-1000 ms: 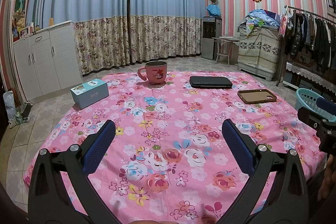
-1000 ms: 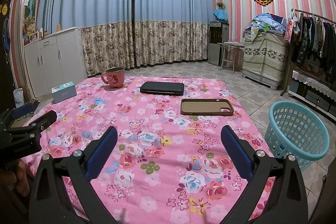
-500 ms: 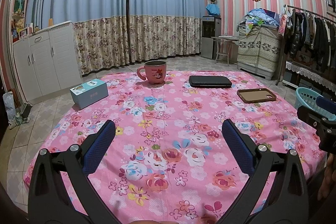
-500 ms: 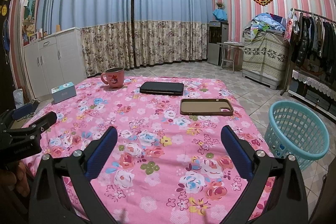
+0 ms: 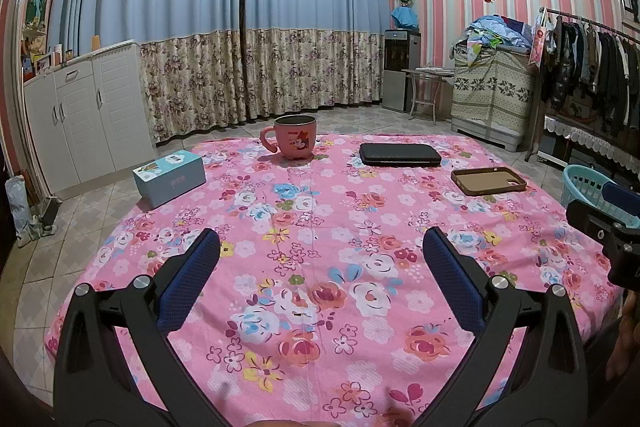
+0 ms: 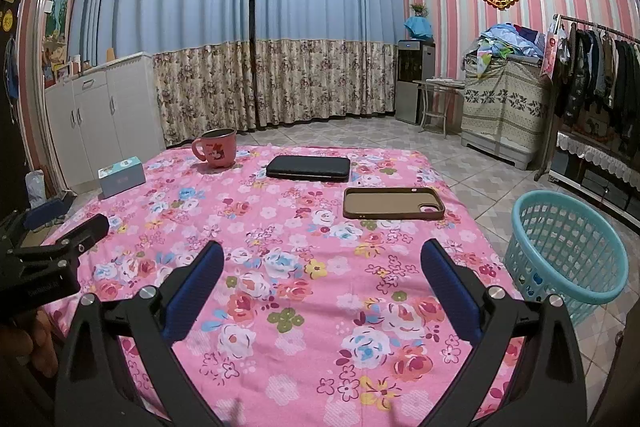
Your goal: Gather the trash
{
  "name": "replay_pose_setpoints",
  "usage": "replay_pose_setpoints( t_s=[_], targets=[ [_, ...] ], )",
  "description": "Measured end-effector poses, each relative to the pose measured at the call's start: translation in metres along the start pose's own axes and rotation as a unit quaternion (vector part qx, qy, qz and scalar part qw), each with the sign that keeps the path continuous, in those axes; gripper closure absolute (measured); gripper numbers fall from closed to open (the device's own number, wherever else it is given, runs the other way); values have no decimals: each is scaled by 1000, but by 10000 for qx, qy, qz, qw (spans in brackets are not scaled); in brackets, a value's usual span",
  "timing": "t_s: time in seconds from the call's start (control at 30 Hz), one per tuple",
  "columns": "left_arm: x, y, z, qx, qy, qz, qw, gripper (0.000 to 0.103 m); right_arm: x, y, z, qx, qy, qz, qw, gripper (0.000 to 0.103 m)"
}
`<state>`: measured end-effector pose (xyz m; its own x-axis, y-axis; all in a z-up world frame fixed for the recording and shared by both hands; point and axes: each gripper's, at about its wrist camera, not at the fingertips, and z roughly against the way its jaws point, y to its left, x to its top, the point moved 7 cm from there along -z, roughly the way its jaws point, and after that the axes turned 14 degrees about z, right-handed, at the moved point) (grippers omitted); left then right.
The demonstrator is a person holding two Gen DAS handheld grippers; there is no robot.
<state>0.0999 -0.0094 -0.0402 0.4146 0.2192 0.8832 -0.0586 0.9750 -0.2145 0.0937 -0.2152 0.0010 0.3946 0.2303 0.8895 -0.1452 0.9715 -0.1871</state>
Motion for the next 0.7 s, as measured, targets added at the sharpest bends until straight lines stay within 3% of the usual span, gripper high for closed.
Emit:
replay_pose_setpoints(
  t_s=[0.7],
  targets=[
    [1,1,1,4,9,-33,10000,5,0,-1,1,14,0,-11,10000,6]
  ],
)
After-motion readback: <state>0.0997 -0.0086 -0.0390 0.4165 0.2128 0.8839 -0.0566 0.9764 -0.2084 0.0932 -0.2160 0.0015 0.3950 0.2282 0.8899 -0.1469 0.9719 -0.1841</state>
